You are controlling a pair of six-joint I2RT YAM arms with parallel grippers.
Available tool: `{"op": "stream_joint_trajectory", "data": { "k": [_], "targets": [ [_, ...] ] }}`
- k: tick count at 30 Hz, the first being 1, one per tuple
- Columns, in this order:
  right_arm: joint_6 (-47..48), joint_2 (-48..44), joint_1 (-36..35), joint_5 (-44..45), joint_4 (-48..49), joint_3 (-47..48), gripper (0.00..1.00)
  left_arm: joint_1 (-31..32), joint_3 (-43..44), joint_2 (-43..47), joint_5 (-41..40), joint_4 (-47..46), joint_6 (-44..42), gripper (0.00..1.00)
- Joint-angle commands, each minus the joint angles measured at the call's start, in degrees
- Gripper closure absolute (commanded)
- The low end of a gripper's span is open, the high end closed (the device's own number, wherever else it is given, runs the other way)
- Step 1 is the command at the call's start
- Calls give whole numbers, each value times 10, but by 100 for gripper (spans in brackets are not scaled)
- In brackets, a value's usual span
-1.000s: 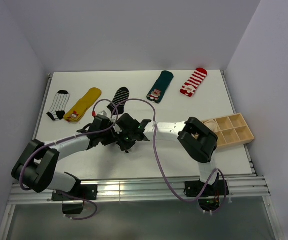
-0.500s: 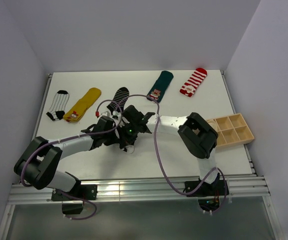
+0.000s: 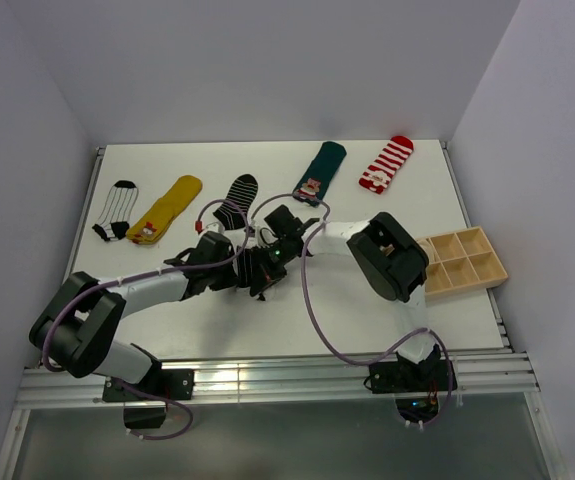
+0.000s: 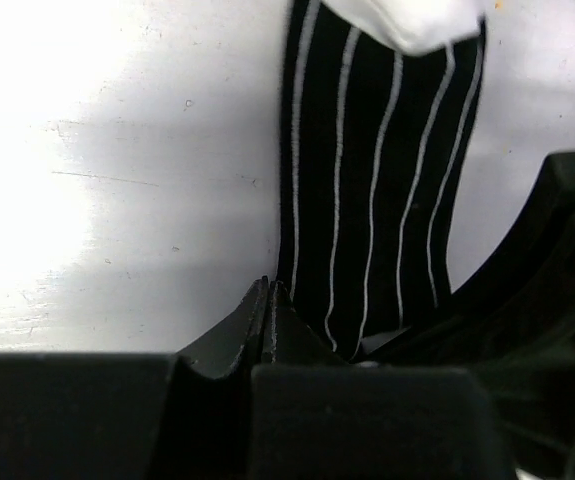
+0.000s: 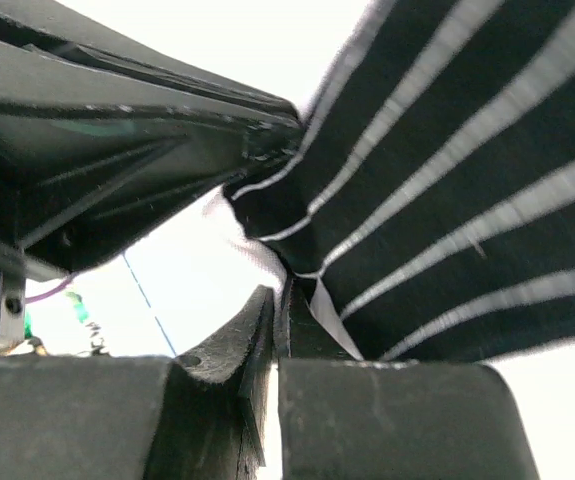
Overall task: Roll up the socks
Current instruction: Roll the sock at the center of the board.
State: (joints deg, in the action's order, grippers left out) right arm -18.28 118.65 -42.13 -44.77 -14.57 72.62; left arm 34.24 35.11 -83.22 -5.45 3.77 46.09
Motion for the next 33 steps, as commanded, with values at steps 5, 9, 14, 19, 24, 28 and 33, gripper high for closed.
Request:
{"op": "stream_joint_trajectory", "data": {
  "k": [5,9,14,19,24,28,33],
  "targets": [
    [-30,36,33,-60,24,-12,100,3,-15,14,-29,63,-25,96],
    [-68,42,33,-67,56,-25,100,1,-22,100,-60,74,24,73],
    [-105,31,28,-59,77,-34,100,2,-36,195,-119,109,88,41],
    [-134,11,17,-33,101,-42,100,2,-78,247,-64,61,154,27],
    [-157,5,2,-11,126,-44,100,2,-88,200,-34,31,176,28],
    [-179,-3,-1,19,144,-56,100,2,-98,165,-24,19,232,29],
    [-191,-5,-4,28,174,-63,100,2,-118,142,-7,-28,261,30]
  ]
}}
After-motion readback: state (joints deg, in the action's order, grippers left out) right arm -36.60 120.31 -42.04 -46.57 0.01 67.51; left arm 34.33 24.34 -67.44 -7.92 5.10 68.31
